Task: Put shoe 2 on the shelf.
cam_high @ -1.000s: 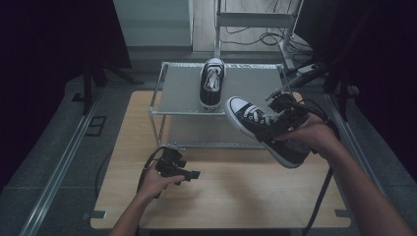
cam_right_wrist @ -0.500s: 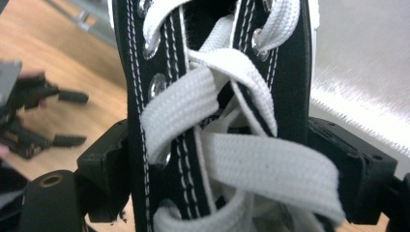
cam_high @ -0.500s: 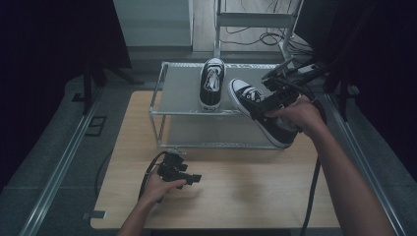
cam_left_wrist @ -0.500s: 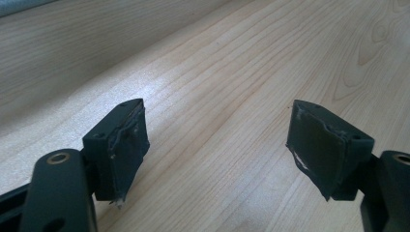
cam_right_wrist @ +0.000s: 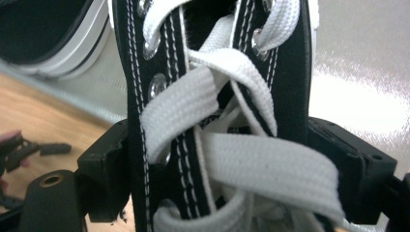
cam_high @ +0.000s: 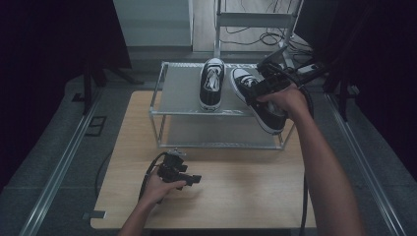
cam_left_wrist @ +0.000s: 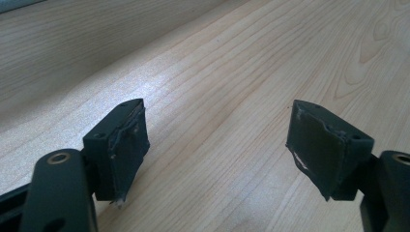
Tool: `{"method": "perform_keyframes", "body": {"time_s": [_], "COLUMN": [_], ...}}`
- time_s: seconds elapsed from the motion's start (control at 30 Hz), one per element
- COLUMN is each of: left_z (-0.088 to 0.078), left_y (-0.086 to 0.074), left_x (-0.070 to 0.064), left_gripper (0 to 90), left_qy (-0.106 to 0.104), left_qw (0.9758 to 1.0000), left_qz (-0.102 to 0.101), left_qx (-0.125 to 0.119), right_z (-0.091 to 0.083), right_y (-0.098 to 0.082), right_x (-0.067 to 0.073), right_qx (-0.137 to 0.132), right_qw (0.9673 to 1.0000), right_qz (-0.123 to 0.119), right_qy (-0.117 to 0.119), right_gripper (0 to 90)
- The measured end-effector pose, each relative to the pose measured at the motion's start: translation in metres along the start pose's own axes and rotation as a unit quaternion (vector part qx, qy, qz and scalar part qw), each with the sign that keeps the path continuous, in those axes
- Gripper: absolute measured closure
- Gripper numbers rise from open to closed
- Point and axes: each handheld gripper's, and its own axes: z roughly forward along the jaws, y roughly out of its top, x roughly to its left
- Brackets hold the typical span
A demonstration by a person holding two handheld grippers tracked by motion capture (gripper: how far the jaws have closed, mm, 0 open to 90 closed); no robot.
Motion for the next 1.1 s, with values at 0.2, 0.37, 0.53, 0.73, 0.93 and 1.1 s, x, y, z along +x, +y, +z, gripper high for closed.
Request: {"method": "perform_keyframes", "body": {"time_s": [0.2,0.37,0.53,0.73,0.93,1.1], "left_z": [-0.002,-0.005,-0.007,-0.008,-0.011,-0.013], "left_y": [-0.001,-0.002,-0.003,-0.003,-0.003,-0.003], "left_x": [0.002,0.003,0.003,0.002,0.004,0.005], "left_gripper": [22.5,22.6,22.6,22.7,22.7,22.7], "left_qy": [-0.002,-0.007,-0.011,-0.017,-0.017,-0.02], "left_qw": [1.0,0.9999,0.9999,0.9997,0.9996,0.9994], "left_qz": [-0.003,-0.003,-0.004,-0.004,-0.009,-0.011], "left_qx": [-0.004,-0.009,-0.012,-0.017,-0.021,-0.024], "right_z": [0.009,0.016,0.02,0.025,0.031,0.032], "right_y": [0.017,0.029,0.038,0.049,0.058,0.065], "right_x": [0.002,0.006,0.008,0.01,0.011,0.011], "right_qx": [0.005,0.008,0.006,0.004,0.008,0.005], "right_qw": [0.9994,0.9985,0.9972,0.9953,0.9931,0.9917], "right_qz": [0.032,0.049,0.067,0.089,0.106,0.117], "right_qy": [-0.014,-0.025,-0.031,-0.037,-0.048,-0.054], "right_gripper": [16.7,16.6,16.6,16.7,16.6,16.6]}}
